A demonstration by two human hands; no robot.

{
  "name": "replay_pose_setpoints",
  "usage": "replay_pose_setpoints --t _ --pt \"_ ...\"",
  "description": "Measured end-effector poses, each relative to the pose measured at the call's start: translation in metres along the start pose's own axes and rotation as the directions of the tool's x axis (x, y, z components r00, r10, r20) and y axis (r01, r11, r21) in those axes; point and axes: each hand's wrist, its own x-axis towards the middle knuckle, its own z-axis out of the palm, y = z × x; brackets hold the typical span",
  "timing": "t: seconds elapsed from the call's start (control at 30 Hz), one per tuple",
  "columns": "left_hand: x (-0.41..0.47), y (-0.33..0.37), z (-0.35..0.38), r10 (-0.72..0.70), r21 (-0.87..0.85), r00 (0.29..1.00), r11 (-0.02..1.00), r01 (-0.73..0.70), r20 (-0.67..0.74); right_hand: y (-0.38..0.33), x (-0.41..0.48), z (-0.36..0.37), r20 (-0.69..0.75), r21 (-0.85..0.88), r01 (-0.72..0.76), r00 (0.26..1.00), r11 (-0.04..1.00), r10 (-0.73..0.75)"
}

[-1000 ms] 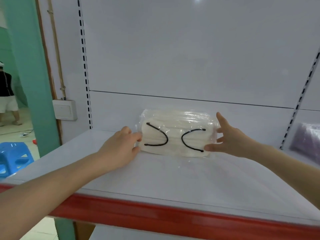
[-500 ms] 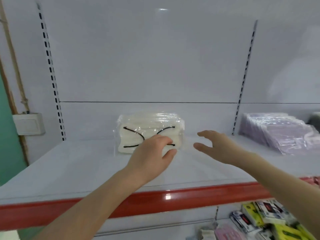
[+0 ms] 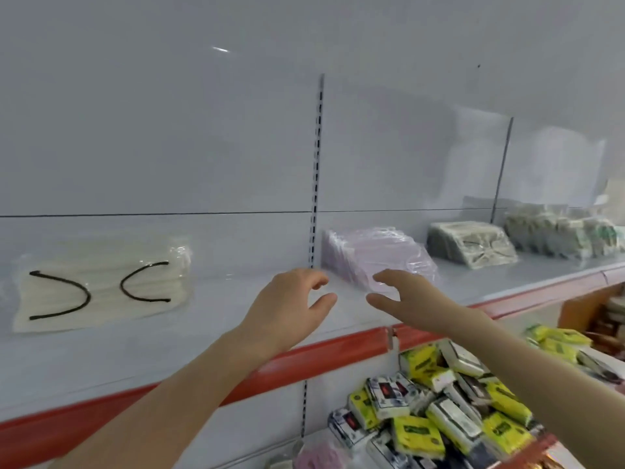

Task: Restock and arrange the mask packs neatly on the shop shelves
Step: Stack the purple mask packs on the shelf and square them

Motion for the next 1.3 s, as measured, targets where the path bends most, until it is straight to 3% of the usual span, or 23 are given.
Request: replay_pose_setpoints --t 0.2,0.53,0.73,0.87,1.0,1.17,1.3 --pt "0.055 0.052 0.067 -0.031 0.013 0.999 0.999 0.031 0.026 0.094 0.011 -0.032 0.018 -0.056 0.041 0.999 0.998 -0.040" --pt "0.127 0.033 0.114 -0.326 0.147 0.939 0.939 0.310 0.105 0.177 0.079 -0.019 0.027 0.010 0.092 0.995 0.996 -0.092" --pt "0.164 0.001 0.131 -0.533 0.071 0.836 0.846 0.528 0.131 0.212 0.136 -0.017 0.043 0.153 -0.001 0.999 0.988 -0.005" --pt "0.181 -0.017 0.144 -0.611 -0.068 0.774 0.776 0.627 0.165 0.240 0.167 -0.012 0.131 0.418 -0.141 0.987 0.898 0.094" --pt "0.191 -0.025 0.158 -0.611 -0.191 0.775 0.751 0.632 0.161 0.262 0.197 -0.005 0.227 0.516 -0.205 0.969 0.832 0.098" --pt "0.200 -0.033 0.168 -0.591 -0.254 0.803 0.768 0.588 0.072 0.275 0.228 0.003 0.358 0.604 -0.218 0.933 0.766 -0.017" --pt "0.204 -0.032 0.174 -0.594 -0.237 0.804 0.786 0.571 -0.031 0.270 0.235 0.005 0.308 0.657 -0.069 0.933 0.751 -0.184"
